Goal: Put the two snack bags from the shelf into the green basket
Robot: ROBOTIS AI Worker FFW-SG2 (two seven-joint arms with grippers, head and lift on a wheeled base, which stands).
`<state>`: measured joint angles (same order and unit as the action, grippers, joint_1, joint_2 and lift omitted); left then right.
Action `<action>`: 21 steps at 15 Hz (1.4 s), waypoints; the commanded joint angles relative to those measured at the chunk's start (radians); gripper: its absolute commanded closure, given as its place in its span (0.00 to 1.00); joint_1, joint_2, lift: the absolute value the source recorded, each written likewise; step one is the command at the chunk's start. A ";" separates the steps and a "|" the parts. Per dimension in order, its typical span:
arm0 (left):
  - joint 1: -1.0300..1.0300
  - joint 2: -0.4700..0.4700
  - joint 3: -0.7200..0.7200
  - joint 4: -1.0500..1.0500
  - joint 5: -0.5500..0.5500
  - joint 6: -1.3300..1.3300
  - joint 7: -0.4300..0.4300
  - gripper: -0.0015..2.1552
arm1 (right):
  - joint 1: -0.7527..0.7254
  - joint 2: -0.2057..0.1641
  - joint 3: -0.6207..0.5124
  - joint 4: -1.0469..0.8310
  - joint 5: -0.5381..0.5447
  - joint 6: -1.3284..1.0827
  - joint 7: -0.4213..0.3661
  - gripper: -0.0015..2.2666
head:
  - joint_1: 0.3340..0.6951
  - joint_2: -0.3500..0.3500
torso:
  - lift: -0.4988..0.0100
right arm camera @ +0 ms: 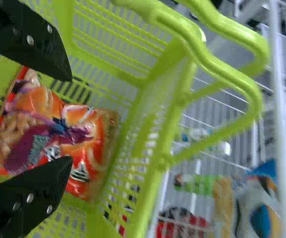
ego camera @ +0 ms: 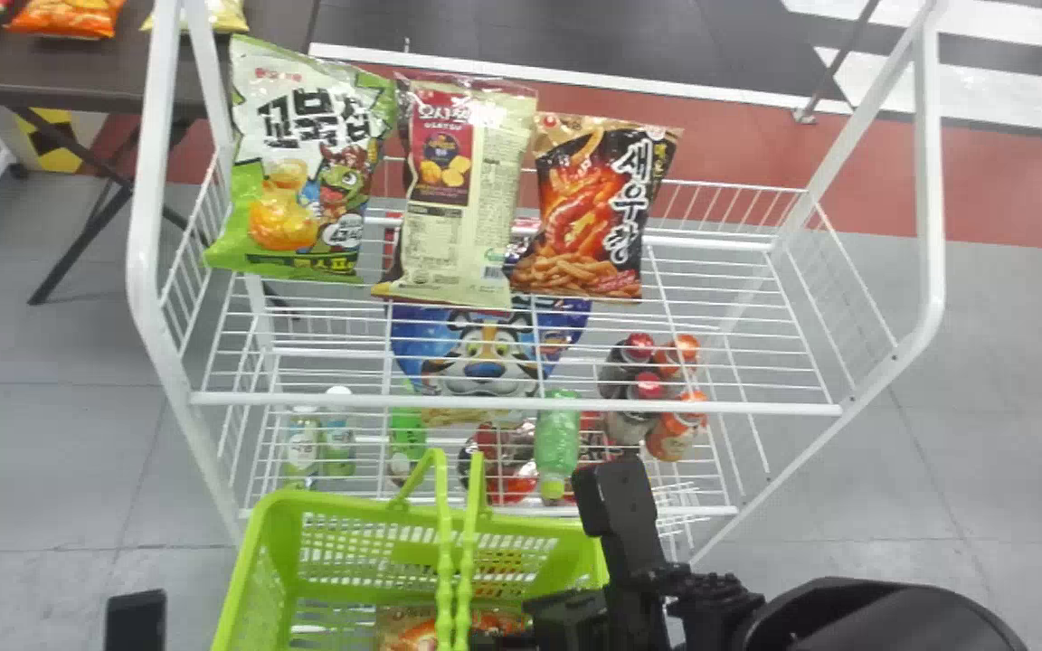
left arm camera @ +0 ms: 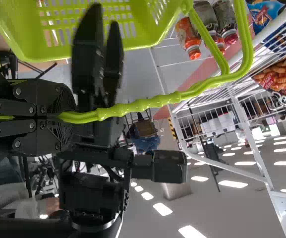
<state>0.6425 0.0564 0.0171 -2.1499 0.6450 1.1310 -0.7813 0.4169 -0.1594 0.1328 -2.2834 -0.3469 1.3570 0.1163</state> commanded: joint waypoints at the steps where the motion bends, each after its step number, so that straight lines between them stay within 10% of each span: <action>1: -0.001 0.000 0.000 0.001 -0.001 -0.003 0.001 0.85 | 0.031 0.001 -0.075 -0.091 -0.004 -0.011 -0.003 0.03 | 1.00 0.14 | 0.96; 10: -0.001 0.000 -0.017 0.001 -0.011 -0.012 0.002 0.85 | -0.055 0.005 -0.263 -0.090 0.020 -0.496 0.033 0.03 | 1.00 0.00 | 0.96; 21: 0.006 0.000 -0.037 0.011 -0.054 -0.012 0.016 0.85 | -0.383 -0.011 -0.091 0.479 0.149 -0.968 0.069 0.03 | 1.00 0.00 | 0.96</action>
<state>0.6489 0.0567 -0.0187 -2.1403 0.5928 1.1214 -0.7653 0.0683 -0.1746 0.0052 -1.8737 -0.2107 0.4303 0.1855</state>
